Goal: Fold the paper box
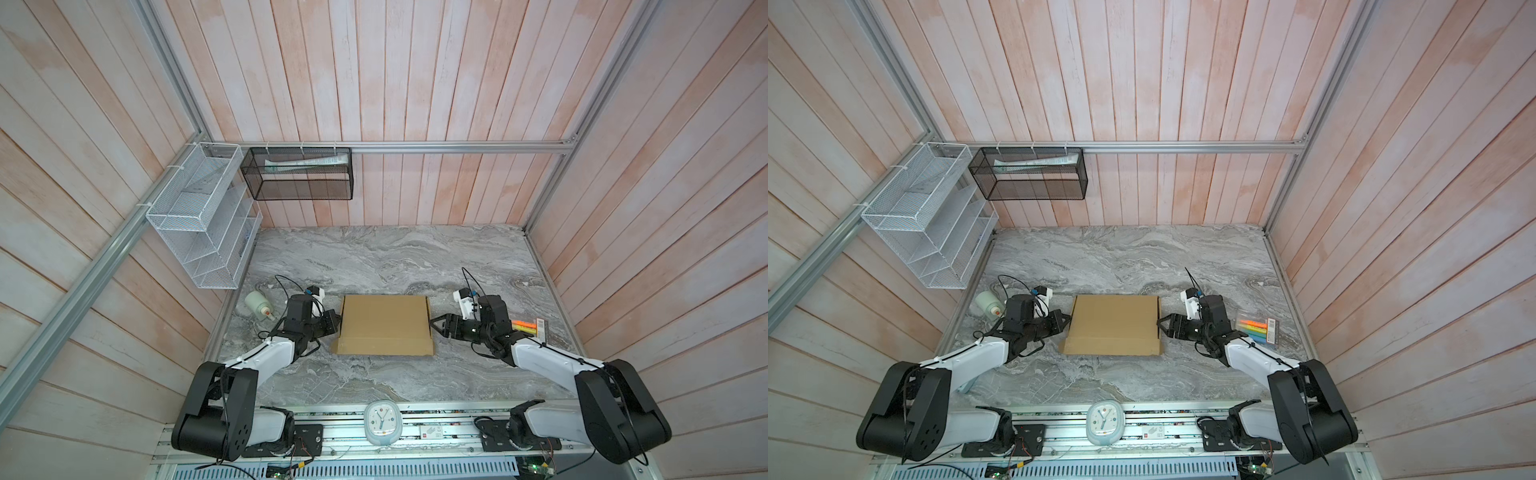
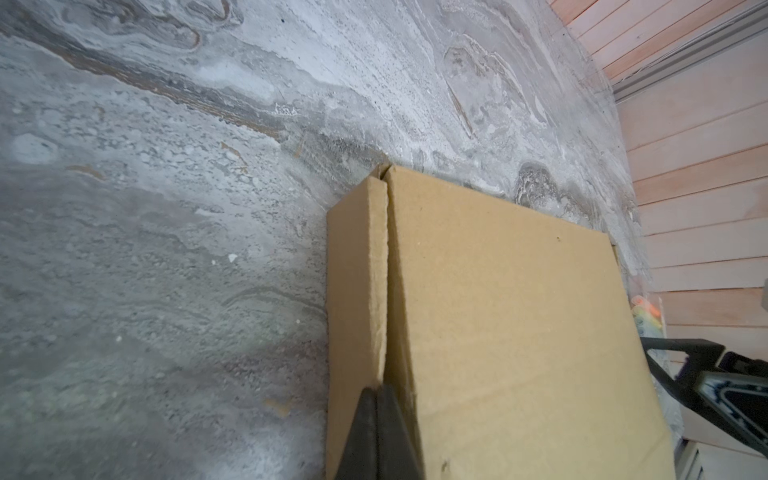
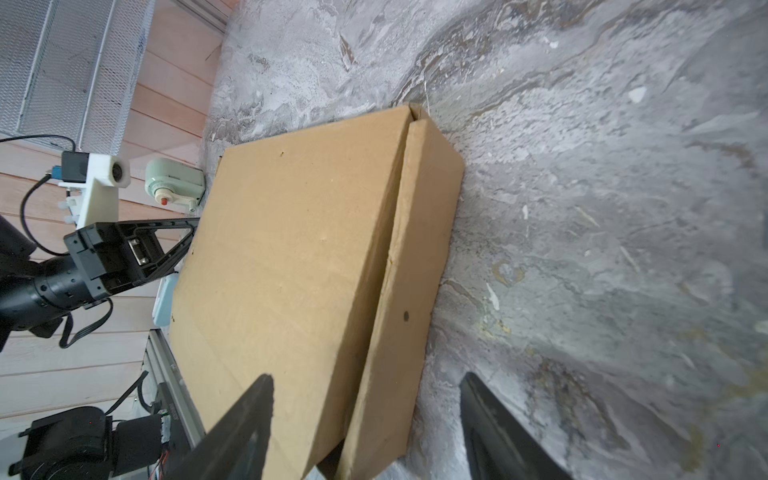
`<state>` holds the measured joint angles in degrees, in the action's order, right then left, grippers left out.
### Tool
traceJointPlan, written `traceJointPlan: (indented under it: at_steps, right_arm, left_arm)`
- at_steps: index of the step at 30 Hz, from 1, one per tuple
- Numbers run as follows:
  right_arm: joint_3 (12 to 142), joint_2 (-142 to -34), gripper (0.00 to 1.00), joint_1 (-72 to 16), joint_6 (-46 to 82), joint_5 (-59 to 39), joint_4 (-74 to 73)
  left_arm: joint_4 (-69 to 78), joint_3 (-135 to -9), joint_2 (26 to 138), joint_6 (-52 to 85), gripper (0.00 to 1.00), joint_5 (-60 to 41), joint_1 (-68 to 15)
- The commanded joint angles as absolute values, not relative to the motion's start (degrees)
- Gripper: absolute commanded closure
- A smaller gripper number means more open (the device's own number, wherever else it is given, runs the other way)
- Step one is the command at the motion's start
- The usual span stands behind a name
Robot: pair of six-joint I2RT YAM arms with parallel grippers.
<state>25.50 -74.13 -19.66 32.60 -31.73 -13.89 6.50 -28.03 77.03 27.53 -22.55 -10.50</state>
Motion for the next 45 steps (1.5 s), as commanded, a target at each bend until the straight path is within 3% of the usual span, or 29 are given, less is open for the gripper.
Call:
traceJointPlan:
  at_steps: [1,24,35,45]
  right_arm:
    - [24.17,-74.43,0.29,-19.14,35.37,-34.17,-17.55]
    - [20.83,-78.86,0.28,-19.22,40.76,-35.88,-24.65]
    - [20.85,-79.18,0.29,-19.30,39.90,-34.79,-25.37]
    - [20.32,-79.28,0.30,-19.34,39.51,-34.88,-27.68]
  left_arm:
    - [9.14,-27.15,77.17,28.68,0.97,-24.42,-10.46]
    - [10.23,-26.61,76.90,30.20,1.00,-25.66,-10.37]
    - [-0.31,-30.69,74.32,27.45,0.77,-20.39,-10.54]
    - [-7.27,-34.18,74.45,26.54,0.74,-14.19,-13.93]
